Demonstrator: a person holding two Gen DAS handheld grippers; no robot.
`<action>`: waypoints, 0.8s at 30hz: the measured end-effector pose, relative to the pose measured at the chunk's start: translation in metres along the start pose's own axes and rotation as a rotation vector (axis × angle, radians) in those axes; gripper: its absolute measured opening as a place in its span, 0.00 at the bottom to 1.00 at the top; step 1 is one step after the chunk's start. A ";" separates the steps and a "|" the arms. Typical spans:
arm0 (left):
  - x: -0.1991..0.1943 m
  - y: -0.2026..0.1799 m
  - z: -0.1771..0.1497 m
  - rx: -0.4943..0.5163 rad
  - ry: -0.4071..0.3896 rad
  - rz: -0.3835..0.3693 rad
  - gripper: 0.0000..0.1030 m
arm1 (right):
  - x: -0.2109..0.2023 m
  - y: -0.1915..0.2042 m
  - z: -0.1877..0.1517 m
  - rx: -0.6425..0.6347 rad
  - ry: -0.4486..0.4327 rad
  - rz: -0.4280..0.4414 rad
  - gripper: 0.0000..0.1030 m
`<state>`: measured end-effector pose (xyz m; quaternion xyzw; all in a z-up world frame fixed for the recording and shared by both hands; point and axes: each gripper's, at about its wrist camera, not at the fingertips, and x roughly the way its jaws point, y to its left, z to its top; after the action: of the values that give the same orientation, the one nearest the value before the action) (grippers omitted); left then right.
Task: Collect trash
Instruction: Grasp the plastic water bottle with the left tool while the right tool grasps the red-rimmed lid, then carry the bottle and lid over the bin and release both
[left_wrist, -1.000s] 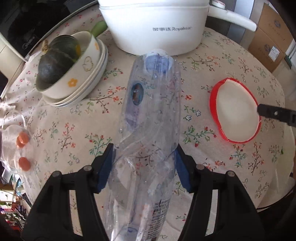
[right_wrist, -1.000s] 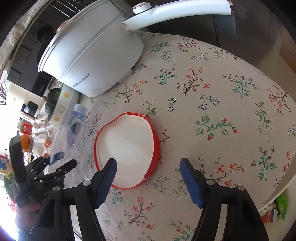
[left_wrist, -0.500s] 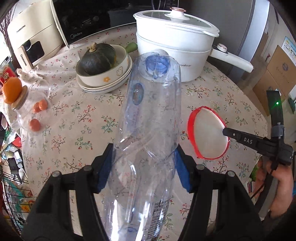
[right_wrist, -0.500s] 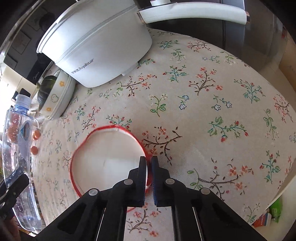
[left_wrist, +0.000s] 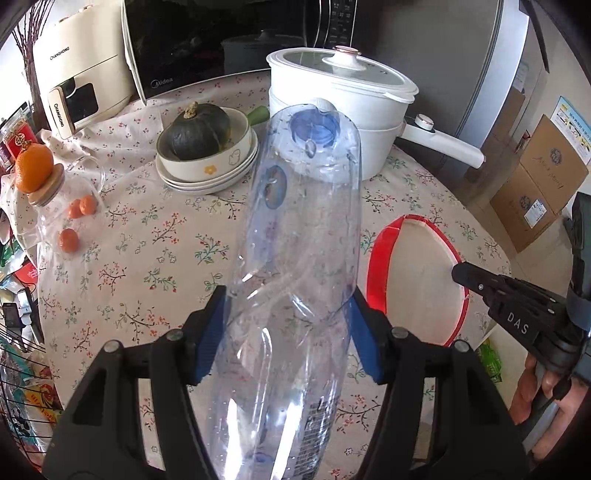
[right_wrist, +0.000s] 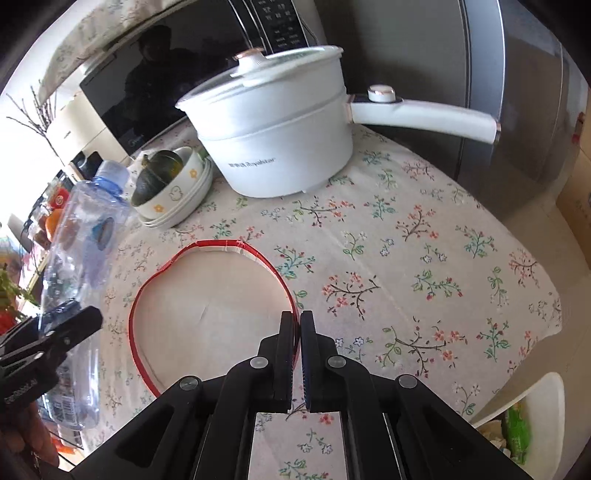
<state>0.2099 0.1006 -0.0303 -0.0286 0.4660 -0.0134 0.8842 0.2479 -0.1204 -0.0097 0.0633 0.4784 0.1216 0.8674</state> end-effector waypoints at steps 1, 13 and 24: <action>-0.004 -0.002 0.000 -0.004 -0.009 -0.008 0.62 | -0.009 0.003 0.000 -0.007 -0.016 0.003 0.04; -0.049 -0.030 -0.013 0.013 -0.123 -0.095 0.62 | -0.092 -0.004 -0.018 -0.063 -0.149 -0.063 0.04; -0.066 -0.077 -0.041 0.077 -0.139 -0.270 0.62 | -0.165 -0.041 -0.054 -0.114 -0.253 -0.196 0.04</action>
<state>0.1390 0.0260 0.0052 -0.0582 0.3945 -0.1480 0.9050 0.1242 -0.2051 0.0866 -0.0182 0.3614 0.0546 0.9306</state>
